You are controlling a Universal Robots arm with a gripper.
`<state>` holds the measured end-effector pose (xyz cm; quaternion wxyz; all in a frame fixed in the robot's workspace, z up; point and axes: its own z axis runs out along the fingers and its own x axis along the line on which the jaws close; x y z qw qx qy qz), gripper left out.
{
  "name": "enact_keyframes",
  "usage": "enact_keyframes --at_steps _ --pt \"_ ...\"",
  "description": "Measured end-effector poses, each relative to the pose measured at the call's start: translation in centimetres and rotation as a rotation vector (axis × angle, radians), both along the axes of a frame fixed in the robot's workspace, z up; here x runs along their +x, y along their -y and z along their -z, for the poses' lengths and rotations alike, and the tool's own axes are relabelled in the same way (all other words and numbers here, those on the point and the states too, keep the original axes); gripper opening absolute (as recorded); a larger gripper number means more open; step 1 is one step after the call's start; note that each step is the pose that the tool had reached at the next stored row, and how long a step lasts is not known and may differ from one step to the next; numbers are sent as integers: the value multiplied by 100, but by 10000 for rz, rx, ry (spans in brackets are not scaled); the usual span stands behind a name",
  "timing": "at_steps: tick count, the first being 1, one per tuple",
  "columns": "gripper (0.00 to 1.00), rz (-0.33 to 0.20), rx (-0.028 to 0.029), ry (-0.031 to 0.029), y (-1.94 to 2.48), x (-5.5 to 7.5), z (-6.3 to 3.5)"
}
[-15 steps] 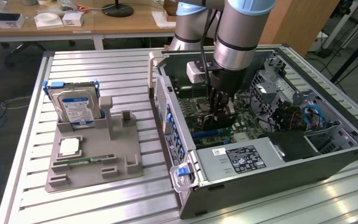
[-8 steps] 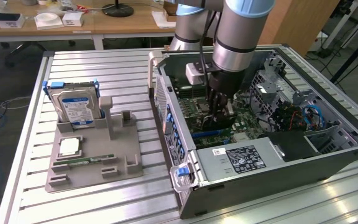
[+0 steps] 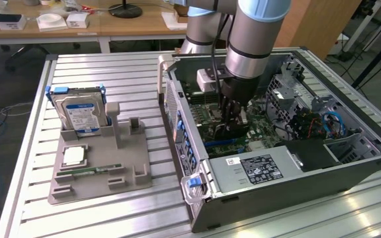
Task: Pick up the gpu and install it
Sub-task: 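Insert the gpu into the slot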
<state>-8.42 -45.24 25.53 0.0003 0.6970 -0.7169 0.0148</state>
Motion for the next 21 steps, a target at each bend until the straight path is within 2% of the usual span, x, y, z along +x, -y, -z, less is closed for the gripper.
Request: enact_keyframes --at_steps 7,11,16,21 --pt "26 12 -4 0 -2 -13 47" --pt "26 23 3 2 -25 -25 58" --pt "26 23 -5 -1 -26 -26 64" --pt "26 27 -12 -3 -25 -26 113"
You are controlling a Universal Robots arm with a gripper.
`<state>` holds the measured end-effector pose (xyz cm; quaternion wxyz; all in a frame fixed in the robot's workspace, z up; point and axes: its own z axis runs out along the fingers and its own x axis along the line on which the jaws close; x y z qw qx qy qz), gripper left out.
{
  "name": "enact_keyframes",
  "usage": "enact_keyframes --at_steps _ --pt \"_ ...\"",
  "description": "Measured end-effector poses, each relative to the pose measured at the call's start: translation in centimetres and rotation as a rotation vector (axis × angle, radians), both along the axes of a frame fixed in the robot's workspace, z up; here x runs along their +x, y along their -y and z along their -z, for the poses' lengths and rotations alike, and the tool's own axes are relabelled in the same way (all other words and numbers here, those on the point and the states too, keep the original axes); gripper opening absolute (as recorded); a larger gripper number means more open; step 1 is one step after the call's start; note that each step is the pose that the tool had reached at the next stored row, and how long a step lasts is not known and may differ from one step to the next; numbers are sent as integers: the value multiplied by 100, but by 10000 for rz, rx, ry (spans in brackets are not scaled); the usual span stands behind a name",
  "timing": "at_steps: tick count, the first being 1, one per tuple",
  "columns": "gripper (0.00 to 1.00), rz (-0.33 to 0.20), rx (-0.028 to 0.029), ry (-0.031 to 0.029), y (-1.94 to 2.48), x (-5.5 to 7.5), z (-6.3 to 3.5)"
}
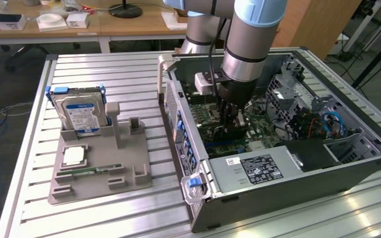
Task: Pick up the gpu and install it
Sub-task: 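Insert the gpu into the slot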
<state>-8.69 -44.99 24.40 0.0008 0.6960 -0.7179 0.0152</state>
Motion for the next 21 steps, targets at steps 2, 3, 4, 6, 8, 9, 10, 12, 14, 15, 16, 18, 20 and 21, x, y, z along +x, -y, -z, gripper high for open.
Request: enact_keyframes --at_steps 2,3,4,6,8,9,10,12,14,15,16,18,20,21 --pt "26 0 -3 -1 0 1 16" --pt "26 -1 -3 -1 0 1 20" --pt "26 1 7 5 -2 1 31" --pt "26 0 -1 3 0 0 54" --pt "26 -2 -14 -2 1 -3 74" --pt "26 -2 -6 1 1 -4 80" --pt "26 -1 -1 3 1 -4 82" --pt "26 1 3 1 -1 -5 83" --pt "26 5 29 2 -3 -7 91" --pt "27 9 52 19 -6 -6 101" --pt "27 8 37 18 -5 -6 97" --pt "38 1 7 3 -1 -5 85" --pt "45 1 1 1 0 -5 64" --pt "45 1 1 1 -1 -5 32"
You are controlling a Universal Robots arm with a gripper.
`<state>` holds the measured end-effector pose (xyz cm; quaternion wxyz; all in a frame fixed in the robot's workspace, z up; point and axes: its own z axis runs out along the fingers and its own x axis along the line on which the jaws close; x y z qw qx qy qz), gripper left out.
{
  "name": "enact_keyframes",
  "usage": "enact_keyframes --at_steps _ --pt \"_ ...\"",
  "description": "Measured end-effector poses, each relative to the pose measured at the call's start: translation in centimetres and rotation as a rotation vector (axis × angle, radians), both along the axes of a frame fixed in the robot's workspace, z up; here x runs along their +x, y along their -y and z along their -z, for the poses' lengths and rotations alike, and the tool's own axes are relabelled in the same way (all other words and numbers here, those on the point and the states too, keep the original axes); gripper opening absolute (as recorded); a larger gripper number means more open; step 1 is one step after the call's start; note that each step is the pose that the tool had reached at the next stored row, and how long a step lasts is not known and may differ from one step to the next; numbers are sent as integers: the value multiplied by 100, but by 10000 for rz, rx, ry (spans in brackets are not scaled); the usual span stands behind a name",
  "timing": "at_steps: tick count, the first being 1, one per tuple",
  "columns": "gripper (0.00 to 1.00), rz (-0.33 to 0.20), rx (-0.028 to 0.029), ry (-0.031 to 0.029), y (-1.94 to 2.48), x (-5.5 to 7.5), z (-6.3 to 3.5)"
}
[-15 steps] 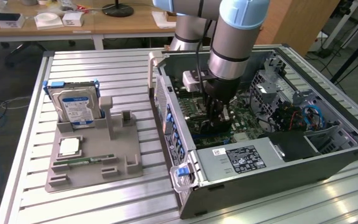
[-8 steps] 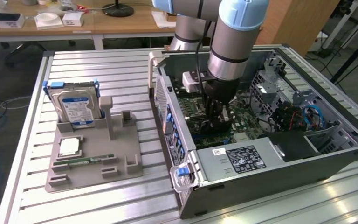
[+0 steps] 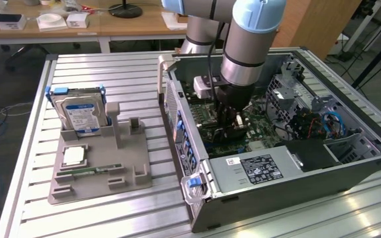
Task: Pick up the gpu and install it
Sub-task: 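Insert the gpu into the slot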
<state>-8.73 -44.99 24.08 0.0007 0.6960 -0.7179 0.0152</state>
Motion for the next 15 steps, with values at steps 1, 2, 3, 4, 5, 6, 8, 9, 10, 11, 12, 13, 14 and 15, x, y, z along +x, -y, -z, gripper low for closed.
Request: enact_keyframes --at_steps 1,2,3,4,5,6,8,9,10,11,12,13,14,15 --pt "45 0 2 2 0 0 -40" --pt "45 0 2 1 0 0 -78" --pt "45 0 0 1 0 0 -121" --pt "45 -1 0 1 -1 0 -166" --pt "45 -2 1 1 -3 1 -210" --pt "45 -1 1 1 -5 1 -249" --pt "45 -1 5 1 -6 0 -266" --pt "45 -1 6 2 -6 0 -266" --pt "44 -1 5 2 -7 0 -266" --pt "44 -1 5 1 -7 0 -266" --pt "38 0 5 2 -7 0 -266" --pt "31 0 5 2 -7 0 -266" --pt "25 0 5 1 -7 0 -266" --pt "25 0 5 1 -7 0 -267"
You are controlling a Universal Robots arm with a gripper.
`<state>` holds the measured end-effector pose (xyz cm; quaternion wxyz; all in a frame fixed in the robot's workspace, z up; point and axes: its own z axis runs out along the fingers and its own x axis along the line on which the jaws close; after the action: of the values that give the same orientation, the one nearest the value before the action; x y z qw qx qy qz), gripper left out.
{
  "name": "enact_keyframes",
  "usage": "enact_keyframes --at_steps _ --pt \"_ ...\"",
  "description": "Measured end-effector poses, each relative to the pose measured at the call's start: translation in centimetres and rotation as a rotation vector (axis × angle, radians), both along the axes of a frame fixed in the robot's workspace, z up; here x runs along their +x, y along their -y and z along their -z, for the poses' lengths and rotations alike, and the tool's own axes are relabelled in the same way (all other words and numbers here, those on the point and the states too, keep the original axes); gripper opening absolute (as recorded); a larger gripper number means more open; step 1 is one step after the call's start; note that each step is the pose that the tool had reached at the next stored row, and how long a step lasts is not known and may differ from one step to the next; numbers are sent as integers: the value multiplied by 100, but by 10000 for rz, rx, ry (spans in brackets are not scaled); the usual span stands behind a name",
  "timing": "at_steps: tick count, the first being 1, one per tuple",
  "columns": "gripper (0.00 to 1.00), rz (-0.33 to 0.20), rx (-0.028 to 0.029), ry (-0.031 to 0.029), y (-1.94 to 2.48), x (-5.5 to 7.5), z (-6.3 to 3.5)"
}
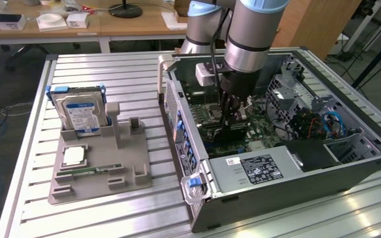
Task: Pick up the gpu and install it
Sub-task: 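Insert the gpu into the slot, then press down on the gpu until it lock into place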
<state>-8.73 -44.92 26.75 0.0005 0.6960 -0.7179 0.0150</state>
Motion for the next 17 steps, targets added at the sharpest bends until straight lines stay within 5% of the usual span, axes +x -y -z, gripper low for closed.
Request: enact_keyframes --at_steps 2,5,17 --pt "14 0 0 0 0 0 0" --pt "11 0 0 0 0 0 0" --pt "11 0 0 0 0 0 0"
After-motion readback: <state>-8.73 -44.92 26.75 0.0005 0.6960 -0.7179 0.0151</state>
